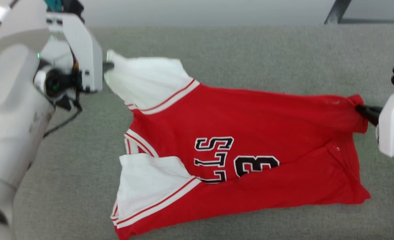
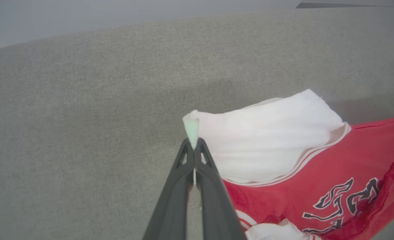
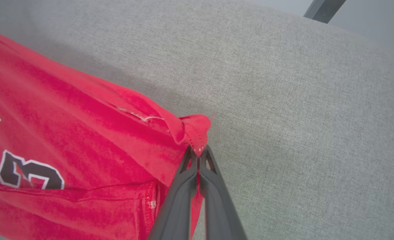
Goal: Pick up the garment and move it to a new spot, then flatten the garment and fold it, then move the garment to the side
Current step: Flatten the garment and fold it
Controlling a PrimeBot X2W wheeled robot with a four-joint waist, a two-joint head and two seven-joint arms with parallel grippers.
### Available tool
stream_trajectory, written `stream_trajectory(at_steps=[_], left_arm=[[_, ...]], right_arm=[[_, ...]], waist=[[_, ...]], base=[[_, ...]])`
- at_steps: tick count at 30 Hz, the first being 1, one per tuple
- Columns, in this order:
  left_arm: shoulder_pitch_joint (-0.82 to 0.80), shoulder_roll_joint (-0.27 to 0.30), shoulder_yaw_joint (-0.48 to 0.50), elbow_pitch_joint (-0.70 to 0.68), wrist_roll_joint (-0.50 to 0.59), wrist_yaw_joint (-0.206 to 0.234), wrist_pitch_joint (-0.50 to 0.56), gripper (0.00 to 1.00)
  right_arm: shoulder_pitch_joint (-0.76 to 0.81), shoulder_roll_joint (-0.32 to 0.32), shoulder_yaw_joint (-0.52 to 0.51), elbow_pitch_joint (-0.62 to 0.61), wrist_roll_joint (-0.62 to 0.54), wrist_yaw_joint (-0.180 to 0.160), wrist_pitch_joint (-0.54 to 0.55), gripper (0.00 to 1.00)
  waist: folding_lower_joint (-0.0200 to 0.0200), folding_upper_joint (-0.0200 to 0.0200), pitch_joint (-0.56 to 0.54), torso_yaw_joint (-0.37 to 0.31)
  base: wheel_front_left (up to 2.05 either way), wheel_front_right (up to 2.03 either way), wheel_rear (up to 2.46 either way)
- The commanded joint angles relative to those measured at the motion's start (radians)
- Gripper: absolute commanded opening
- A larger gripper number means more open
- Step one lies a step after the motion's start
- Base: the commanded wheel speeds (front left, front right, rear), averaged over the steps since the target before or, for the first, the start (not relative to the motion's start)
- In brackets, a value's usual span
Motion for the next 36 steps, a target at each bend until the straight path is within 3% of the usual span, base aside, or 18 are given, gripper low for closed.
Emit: stream_trajectory(at_steps=[1, 4, 7, 13, 20, 24, 30, 31, 34, 36], left_arm=[[0.033, 0.019, -0.008, -0.025, 0.004, 0.013, 0.010, 0.00], [0.098, 0.057, -0.017, -0.121, -0.006, 0.050, 0.041, 0.00], [0.180, 0.107, -0.023, -0.248, -0.016, 0.114, 0.071, 0.00], [0.368, 0.211, -0.031, -0.576, -0.056, 0.281, 0.134, 0.00], [0.554, 0.313, -0.049, -0.887, -0.097, 0.482, 0.192, 0.00], [0.607, 0.326, -0.063, -0.954, -0.114, 0.533, 0.210, 0.00], [0.623, 0.308, -0.072, -0.931, -0.129, 0.551, 0.223, 0.00], [0.623, 0.305, -0.075, -0.923, -0.130, 0.554, 0.231, 0.02], [0.624, 0.298, -0.076, -0.903, -0.143, 0.569, 0.248, 0.22], [0.619, 0.292, -0.073, -0.897, -0.145, 0.575, 0.248, 0.47]], right_arm=[[0.033, -0.013, -0.010, -0.015, 0.005, 0.000, -0.007, 0.00], [0.095, -0.037, -0.023, -0.058, 0.015, 0.000, -0.014, 0.00], [0.159, -0.056, -0.042, -0.094, 0.022, 0.000, -0.023, 0.00], [0.283, -0.067, -0.096, -0.154, 0.021, 0.000, -0.033, 0.00], [0.402, -0.034, -0.156, -0.195, 0.017, 0.000, -0.012, 0.00], [0.444, -0.008, -0.172, -0.208, 0.002, 0.000, 0.008, 0.00], [0.459, 0.032, -0.178, -0.199, -0.018, 0.000, 0.038, 0.00], [0.458, 0.037, -0.177, -0.199, -0.020, 0.000, 0.047, 0.00], [0.457, 0.053, -0.182, -0.197, -0.028, 0.000, 0.063, 0.00], [0.460, 0.060, -0.184, -0.199, -0.026, 0.000, 0.070, 0.00]], waist=[[0.0000, 0.0000, -0.048, 0.028], [0.0000, 0.0000, -0.064, 0.031], [0.0000, 0.0000, -0.076, 0.033], [0.0000, 0.0000, -0.086, 0.032], [0.0000, 0.0000, -0.084, 0.023], [0.0000, 0.0000, -0.078, 0.020], [0.0000, 0.0000, -0.071, 0.013], [0.0000, 0.0000, -0.071, 0.011], [0.0000, 0.0000, -0.070, 0.006], [0.0000, 0.0000, -0.071, 0.005]], base=[[0.00, 0.00, 0.00], [0.00, 0.00, 0.00], [0.00, 0.00, 0.00], [0.00, 0.00, 0.00], [0.00, 0.00, 0.00], [0.00, 0.00, 0.00], [0.00, 0.00, 0.00], [0.00, 0.00, 0.00], [0.00, 0.00, 0.00], [0.00, 0.00, 0.00]])
